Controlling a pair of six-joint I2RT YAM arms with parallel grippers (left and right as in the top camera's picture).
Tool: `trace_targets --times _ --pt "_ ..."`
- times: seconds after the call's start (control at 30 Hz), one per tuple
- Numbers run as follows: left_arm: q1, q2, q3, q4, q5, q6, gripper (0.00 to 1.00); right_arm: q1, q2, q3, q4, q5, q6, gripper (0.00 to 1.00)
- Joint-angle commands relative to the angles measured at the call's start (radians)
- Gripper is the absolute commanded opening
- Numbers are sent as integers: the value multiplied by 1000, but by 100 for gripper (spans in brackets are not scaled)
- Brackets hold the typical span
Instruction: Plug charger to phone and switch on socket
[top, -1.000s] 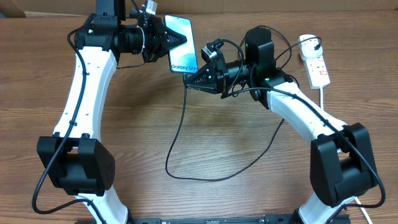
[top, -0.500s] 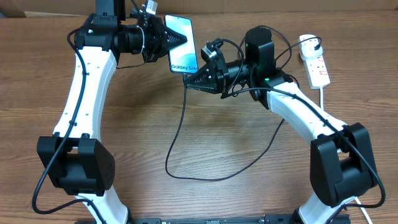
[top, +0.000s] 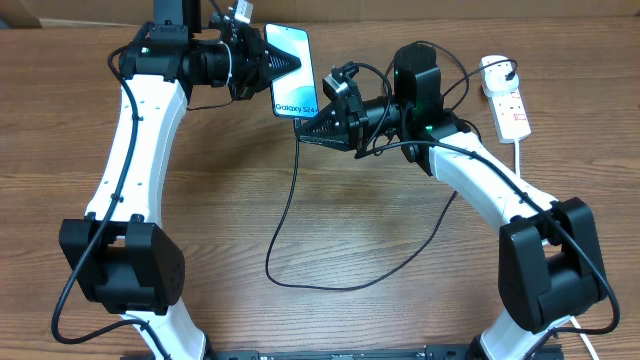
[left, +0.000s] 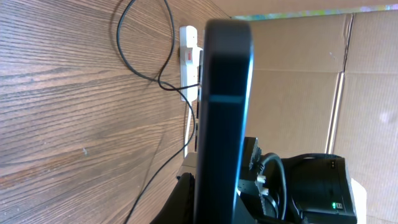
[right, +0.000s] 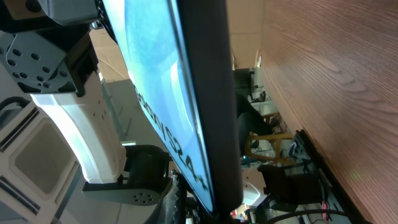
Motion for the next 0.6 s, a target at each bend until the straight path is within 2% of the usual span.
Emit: trace_targets --times 0.0,0.57 --pt "-9 -10 28 2 138 -6 4 -2 -16 3 2 63 13 4" --pt "0 -10 28 -55 146 37 4 -3 -16 3 73 17 12 4"
